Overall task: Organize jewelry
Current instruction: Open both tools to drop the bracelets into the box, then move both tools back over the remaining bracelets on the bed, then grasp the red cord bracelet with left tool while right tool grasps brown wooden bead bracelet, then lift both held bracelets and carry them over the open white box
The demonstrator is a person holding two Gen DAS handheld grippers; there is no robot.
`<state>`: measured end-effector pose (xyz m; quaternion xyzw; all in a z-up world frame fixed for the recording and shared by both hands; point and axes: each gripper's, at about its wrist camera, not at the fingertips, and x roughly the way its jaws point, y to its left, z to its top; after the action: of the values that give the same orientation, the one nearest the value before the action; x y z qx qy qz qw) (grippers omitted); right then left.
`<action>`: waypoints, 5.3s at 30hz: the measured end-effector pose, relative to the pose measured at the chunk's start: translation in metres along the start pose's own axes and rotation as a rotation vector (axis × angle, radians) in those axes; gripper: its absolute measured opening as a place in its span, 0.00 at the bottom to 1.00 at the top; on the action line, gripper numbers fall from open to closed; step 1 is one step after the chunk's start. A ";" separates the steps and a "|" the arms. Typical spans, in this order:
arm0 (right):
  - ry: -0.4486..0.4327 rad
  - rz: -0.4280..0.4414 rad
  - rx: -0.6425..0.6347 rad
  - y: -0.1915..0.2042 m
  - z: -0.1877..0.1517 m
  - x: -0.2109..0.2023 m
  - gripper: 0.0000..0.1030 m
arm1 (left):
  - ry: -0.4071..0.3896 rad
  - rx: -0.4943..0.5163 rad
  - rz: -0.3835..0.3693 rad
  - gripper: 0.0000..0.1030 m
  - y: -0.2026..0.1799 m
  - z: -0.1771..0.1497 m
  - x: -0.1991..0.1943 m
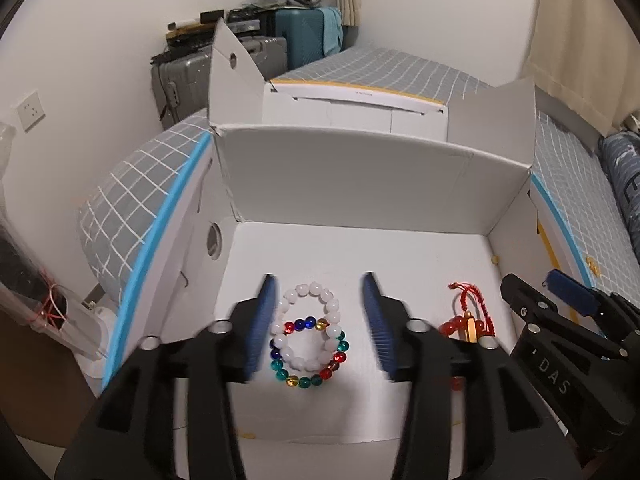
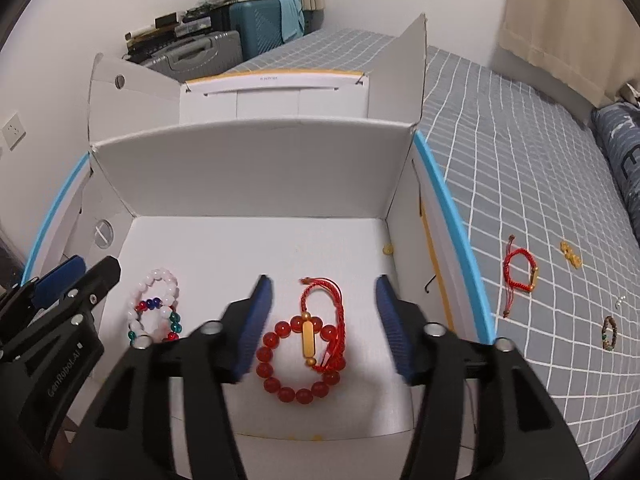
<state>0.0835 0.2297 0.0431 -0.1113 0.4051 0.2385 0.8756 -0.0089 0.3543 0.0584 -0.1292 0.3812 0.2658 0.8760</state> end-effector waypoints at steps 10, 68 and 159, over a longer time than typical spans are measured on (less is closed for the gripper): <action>-0.104 -0.038 0.006 -0.018 0.007 -0.032 0.84 | -0.079 0.008 0.018 0.89 -0.005 0.002 -0.027; -0.065 -0.329 0.358 -0.378 -0.070 -0.078 0.93 | -0.070 0.374 -0.266 0.94 -0.349 0.004 -0.012; 0.002 -0.204 0.404 -0.412 -0.105 -0.031 0.07 | 0.088 0.462 -0.354 0.11 -0.368 -0.025 0.054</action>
<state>0.2069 -0.1762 -0.0005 0.0256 0.4324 0.0629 0.8991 0.2146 0.0596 0.0099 -0.0023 0.4409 0.0093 0.8975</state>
